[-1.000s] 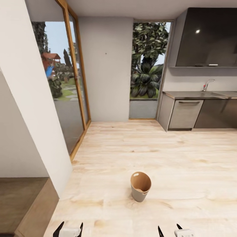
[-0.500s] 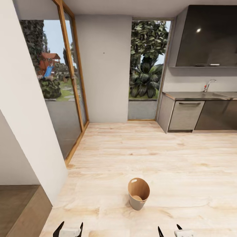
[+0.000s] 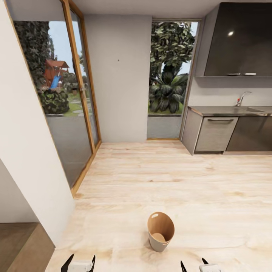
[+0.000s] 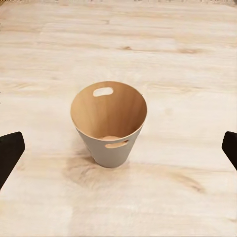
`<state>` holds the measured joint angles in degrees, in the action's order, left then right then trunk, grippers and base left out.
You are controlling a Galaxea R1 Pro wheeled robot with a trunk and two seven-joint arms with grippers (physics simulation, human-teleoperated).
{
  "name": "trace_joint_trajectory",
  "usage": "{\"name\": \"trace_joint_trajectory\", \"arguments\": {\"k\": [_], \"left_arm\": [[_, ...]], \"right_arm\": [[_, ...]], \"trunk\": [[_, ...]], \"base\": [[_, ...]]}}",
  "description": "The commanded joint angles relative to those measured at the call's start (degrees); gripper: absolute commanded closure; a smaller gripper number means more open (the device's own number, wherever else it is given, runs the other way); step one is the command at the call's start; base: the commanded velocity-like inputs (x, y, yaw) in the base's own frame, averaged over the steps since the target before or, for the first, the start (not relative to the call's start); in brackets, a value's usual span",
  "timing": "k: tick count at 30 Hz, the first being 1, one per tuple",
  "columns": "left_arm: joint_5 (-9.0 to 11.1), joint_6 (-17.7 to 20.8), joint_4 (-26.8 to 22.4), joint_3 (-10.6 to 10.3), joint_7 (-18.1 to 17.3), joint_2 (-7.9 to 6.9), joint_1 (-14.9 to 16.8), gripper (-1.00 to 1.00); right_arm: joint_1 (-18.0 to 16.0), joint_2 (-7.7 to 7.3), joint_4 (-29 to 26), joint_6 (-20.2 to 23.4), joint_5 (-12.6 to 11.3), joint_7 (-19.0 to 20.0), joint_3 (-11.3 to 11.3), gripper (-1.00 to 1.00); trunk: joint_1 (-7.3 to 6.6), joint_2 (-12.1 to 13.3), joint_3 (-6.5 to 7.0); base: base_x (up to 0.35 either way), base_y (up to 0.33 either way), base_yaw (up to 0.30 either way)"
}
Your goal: Put the three can of soda from the living room inside the tash can in the kitchen.
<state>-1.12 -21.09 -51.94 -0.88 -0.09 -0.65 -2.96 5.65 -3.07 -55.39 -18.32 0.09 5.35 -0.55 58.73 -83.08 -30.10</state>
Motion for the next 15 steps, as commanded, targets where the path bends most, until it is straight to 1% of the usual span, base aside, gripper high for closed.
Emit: {"name": "trace_joint_trajectory", "arguments": {"k": [1, 12, 14, 15], "left_arm": [[0.0, 0.02, 0.0, 0.0, 0.0, 0.01, 0.0, -1.0], [-0.02, 0.0, 0.01, 0.0, 0.0, 0.01, -0.01, -1.0], [-0.02, 0.0, 0.05, 0.0, 0.0, 0.03, 0.01, -1.0], [-0.01, 0.0, 0.03, 0.0, 0.0, 0.03, 0.03, -1.0]], "right_arm": [[-0.02, -0.02, 0.02, 0.01, 0.0, 0.02, -0.01, -1.0], [-0.34, -0.1, 0.01, 0.57, -0.5, 0.05, -0.2, -1.0], [-2.06, -0.19, -0.04, 2.66, -0.68, 0.01, -0.45, -1.0], [-3.33, -0.3, -0.05, 5.22, -0.72, 0.11, -0.56, -1.0]], "trunk": [[0.0, 0.0, 0.0], [0.0, 0.0, 0.0], [0.0, 0.0, 0.0], [0.0, 0.0, 0.0]], "base": [[0.21, 0.0, 0.0], [0.208, 0.0, 0.0], [0.2, 0.0, 0.0], [0.198, 0.0, 0.0]]}}
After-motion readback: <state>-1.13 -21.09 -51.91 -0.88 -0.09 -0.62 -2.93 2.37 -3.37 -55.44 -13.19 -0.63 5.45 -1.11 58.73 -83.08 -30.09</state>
